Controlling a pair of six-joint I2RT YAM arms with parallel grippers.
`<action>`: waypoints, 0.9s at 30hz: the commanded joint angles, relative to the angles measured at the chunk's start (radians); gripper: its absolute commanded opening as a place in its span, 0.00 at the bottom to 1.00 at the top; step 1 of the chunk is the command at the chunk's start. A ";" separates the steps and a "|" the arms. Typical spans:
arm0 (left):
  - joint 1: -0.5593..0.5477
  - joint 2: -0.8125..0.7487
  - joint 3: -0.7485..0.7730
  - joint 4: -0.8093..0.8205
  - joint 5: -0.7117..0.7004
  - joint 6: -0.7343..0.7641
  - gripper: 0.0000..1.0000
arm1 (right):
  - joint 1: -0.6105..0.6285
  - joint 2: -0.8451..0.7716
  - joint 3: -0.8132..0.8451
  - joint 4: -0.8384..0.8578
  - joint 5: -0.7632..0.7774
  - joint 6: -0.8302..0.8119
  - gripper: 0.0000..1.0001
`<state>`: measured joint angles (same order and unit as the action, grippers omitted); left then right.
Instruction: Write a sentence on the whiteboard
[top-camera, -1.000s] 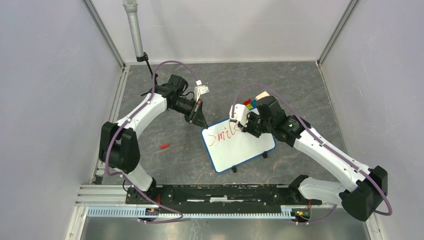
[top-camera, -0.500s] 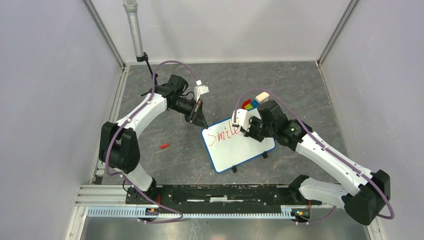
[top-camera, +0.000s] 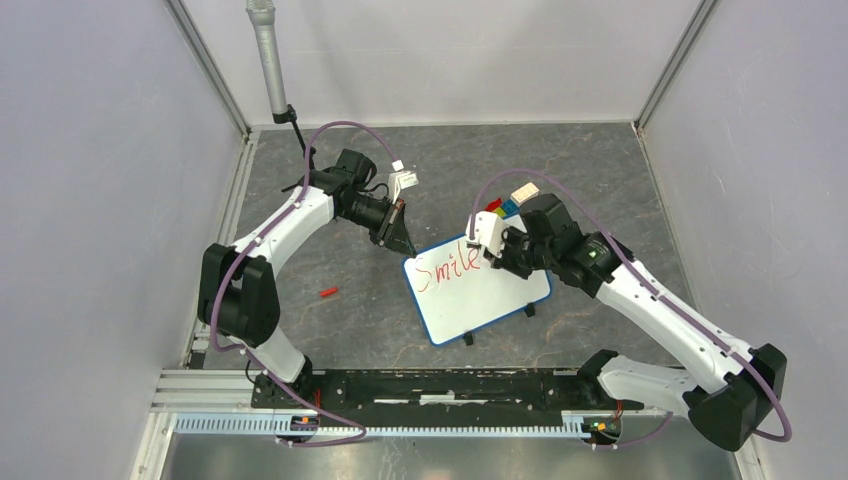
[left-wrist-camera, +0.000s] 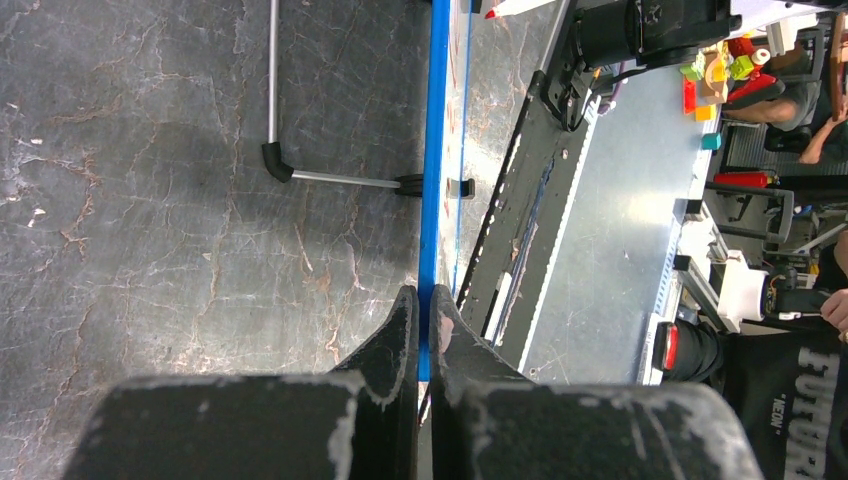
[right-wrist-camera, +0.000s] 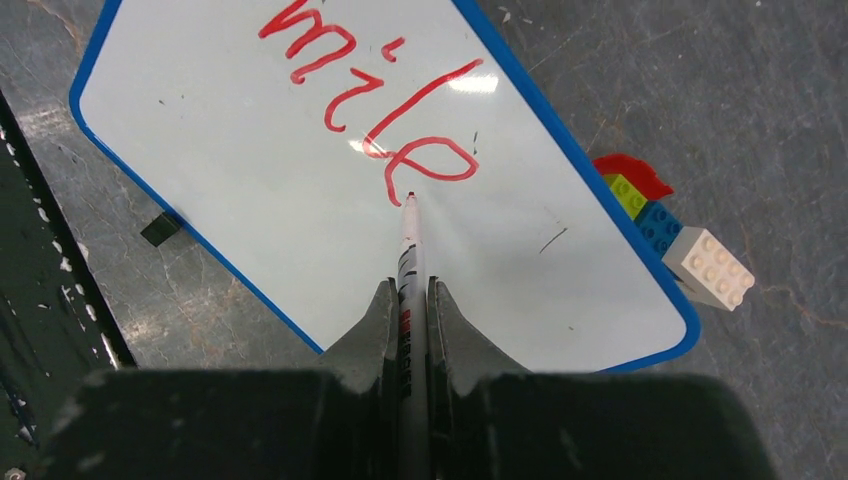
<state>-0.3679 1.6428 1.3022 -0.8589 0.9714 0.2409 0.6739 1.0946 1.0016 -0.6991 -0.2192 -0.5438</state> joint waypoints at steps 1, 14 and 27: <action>-0.002 -0.006 0.001 0.006 -0.017 0.036 0.02 | -0.003 -0.022 0.054 -0.003 -0.015 0.018 0.00; -0.003 -0.005 0.001 0.005 -0.013 0.035 0.02 | -0.100 -0.042 0.009 -0.010 -0.028 -0.019 0.00; -0.002 -0.006 -0.004 0.005 -0.013 0.035 0.02 | -0.100 0.003 -0.002 0.042 -0.062 -0.014 0.00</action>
<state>-0.3679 1.6428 1.3022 -0.8589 0.9730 0.2409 0.5758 1.0805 1.0016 -0.7094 -0.2581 -0.5522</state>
